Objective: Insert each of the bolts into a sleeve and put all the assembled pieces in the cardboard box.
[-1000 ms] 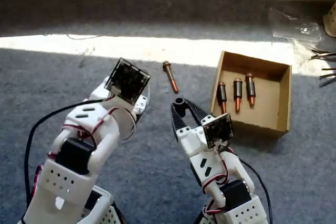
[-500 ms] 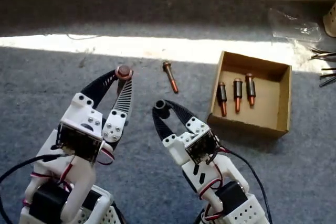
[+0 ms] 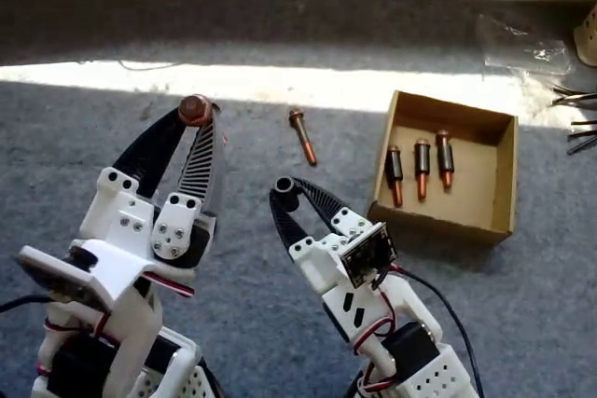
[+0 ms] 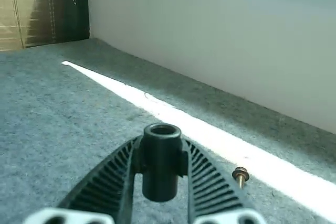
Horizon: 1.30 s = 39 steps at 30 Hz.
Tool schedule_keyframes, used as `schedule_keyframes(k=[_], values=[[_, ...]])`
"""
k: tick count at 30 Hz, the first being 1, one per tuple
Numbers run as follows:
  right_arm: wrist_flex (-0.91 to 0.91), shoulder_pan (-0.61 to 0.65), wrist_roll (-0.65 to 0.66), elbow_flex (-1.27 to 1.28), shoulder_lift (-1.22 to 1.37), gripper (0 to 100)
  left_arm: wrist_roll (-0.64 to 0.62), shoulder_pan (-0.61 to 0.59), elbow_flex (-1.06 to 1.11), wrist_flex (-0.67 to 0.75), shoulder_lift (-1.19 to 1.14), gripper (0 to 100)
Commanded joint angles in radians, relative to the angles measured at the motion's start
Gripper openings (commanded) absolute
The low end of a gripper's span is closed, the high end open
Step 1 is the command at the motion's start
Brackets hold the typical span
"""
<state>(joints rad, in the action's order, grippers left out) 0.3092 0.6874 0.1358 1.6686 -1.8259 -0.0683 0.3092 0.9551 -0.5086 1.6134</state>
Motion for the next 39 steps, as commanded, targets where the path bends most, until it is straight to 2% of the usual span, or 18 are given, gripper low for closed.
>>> schedule_keyframes(k=[1,8,13,21,39], values=[[-0.053,0.001,-0.008,0.156,-0.005,0.4,-0.106,-0.008,-0.016,0.032,0.004,5],[-0.048,0.001,-0.009,0.156,-0.005,0.4,-0.348,-0.010,-0.010,0.028,0.005,5],[-0.028,0.001,-0.009,0.156,-0.005,0.4,-0.356,0.001,-0.005,0.026,0.001,4],[-0.022,0.001,-0.009,0.156,-0.005,0.4,-0.350,0.114,0.099,0.032,-0.004,4],[-0.019,0.001,-0.002,0.156,-0.005,0.4,-0.350,0.113,0.188,0.031,-0.002,5]])
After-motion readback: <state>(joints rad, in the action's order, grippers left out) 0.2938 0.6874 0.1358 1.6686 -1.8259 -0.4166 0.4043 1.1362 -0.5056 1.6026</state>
